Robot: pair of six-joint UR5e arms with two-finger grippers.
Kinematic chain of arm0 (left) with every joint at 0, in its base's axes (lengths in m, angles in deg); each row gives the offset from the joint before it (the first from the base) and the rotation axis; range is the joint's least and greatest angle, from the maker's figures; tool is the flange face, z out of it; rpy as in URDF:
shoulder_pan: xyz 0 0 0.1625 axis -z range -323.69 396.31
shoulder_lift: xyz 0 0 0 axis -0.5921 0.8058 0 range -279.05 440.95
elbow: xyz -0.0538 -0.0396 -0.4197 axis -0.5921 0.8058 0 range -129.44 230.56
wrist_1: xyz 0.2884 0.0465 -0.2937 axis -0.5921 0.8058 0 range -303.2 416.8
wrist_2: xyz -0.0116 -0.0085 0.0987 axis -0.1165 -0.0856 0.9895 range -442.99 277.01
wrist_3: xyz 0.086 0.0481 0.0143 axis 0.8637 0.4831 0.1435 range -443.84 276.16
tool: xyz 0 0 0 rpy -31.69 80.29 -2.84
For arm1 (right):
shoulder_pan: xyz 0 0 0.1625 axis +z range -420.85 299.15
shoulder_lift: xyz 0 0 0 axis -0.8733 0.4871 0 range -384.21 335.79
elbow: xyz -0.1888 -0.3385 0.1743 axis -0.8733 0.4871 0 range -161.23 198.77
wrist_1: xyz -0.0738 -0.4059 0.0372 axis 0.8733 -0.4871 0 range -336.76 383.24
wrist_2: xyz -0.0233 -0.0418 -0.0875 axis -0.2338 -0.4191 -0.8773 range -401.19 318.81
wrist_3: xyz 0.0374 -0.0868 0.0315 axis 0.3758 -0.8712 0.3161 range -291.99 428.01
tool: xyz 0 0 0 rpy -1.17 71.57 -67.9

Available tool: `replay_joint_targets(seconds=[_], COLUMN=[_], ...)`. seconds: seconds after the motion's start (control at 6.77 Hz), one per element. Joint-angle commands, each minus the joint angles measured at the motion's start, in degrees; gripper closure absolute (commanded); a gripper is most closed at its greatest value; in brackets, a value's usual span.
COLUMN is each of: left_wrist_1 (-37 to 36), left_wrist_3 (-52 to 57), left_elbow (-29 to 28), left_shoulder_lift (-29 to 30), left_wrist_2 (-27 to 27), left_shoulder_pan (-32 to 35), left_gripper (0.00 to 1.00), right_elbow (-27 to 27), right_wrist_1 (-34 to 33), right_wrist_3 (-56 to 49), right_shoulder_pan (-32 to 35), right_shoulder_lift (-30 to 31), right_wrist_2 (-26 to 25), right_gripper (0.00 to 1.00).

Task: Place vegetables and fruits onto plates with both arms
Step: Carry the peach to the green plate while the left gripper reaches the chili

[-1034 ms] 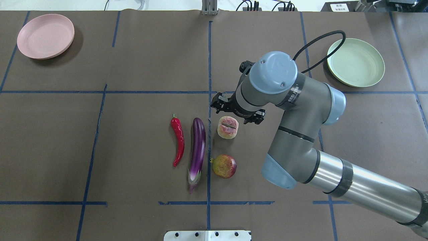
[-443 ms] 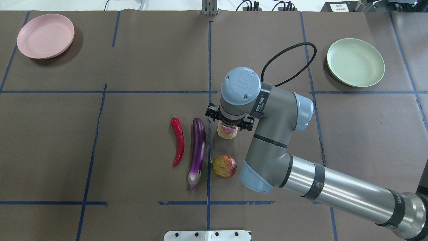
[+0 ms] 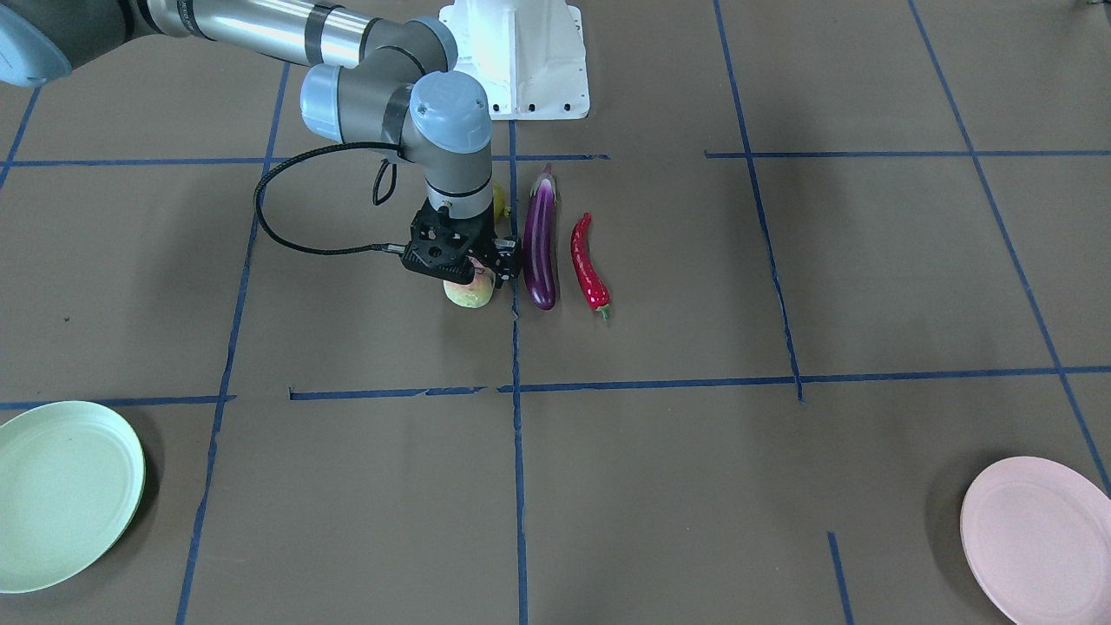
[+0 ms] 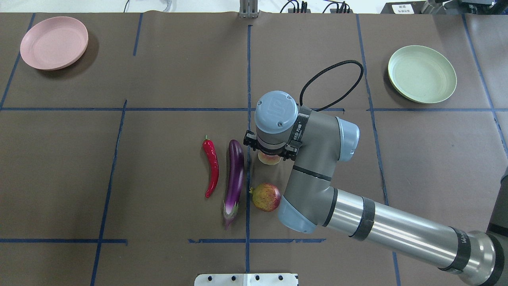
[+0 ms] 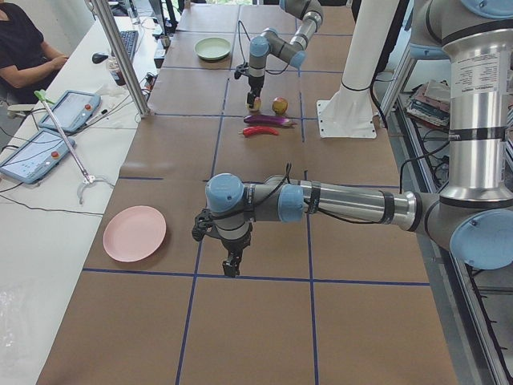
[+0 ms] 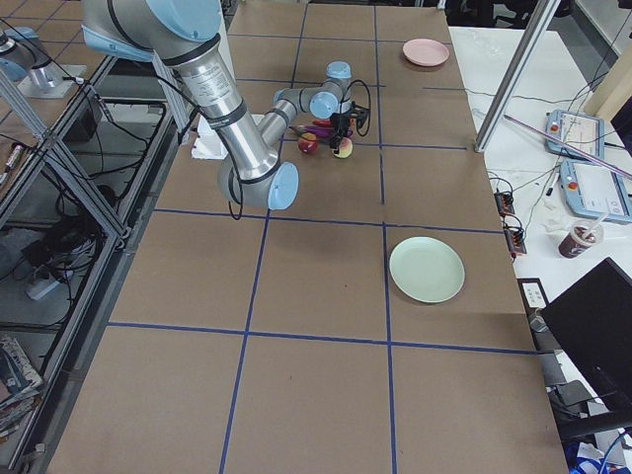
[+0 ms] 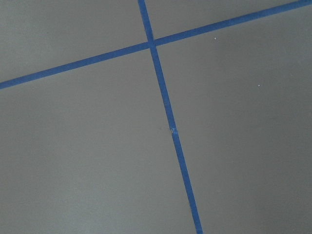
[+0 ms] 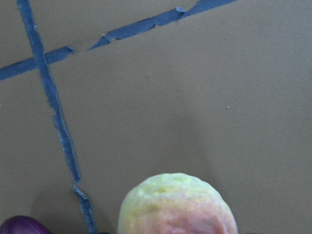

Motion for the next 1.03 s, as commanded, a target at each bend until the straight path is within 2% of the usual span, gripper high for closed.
replay_joint_targets(seconds=[0.0, 0.3, 0.44, 0.59, 0.74, 0.89], left_wrist_1=[0.17, 8.04, 12.70, 20.92, 28.75, 31.18], left_wrist_3=[0.00, -3.48, -13.78, -26.07, -42.29, -54.81], left_elbow=[0.21, 0.03, 0.12, 0.12, 0.03, -0.06], left_shoulder_lift=[0.34, 0.95, 1.56, 2.70, 5.49, 11.87], left_wrist_2=[-0.06, -1.72, -4.34, -4.46, -4.46, -4.20], left_shoulder_pan=[-0.26, -4.19, -8.13, -14.35, -19.72, -26.04], left_gripper=[0.00, 0.00, 0.00, 0.00, 0.00, 0.00], right_elbow=[0.28, -3.30, -5.85, -6.22, -5.71, -1.96], right_wrist_1=[-0.11, -0.37, -0.29, 0.06, 0.15, 0.41], right_wrist_3=[0.24, -0.99, -6.65, -15.67, -23.33, -32.28], right_shoulder_pan=[0.86, 6.63, 11.54, 17.51, 22.44, 27.71], right_shoulder_lift=[-0.47, 2.49, 5.99, 9.34, 12.07, 13.23], right_wrist_2=[-0.36, 1.64, 4.35, 7.43, 8.15, 8.25], right_gripper=[1.00, 1.00, 1.00, 1.00, 1.00, 1.00])
